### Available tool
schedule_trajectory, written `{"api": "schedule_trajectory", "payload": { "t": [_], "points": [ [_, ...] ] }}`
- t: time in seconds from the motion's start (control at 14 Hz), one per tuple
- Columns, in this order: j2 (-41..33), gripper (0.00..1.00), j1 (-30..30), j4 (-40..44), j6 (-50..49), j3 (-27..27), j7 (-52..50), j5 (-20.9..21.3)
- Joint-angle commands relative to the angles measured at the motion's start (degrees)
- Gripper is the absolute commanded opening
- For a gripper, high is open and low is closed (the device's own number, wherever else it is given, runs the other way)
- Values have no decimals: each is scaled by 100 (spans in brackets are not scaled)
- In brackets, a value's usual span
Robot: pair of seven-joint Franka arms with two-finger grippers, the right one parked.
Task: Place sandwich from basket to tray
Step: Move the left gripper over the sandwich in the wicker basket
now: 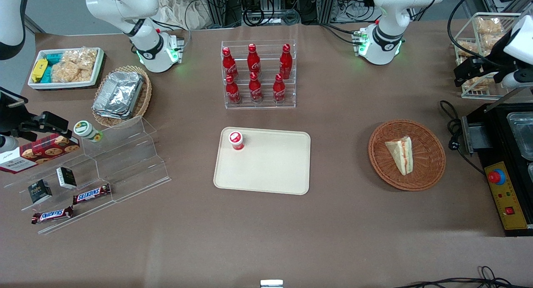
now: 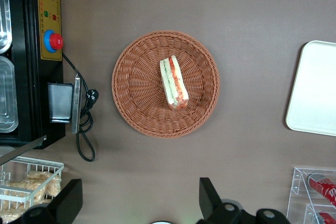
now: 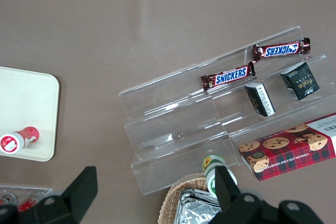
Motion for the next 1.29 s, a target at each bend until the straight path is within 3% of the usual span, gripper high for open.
{"api": "schedule_trajectory", "payload": {
  "t": [0.0,0.43,0.64,1.21],
  "points": [
    [92,100,63,182,-13,12,76,23],
    [302,100,63,384,-224,3,32,-39],
    [759,100,63,454,-120,-14,-580,-276],
    [2007,100,37,218,908,-23,-1742,-320]
  ]
}}
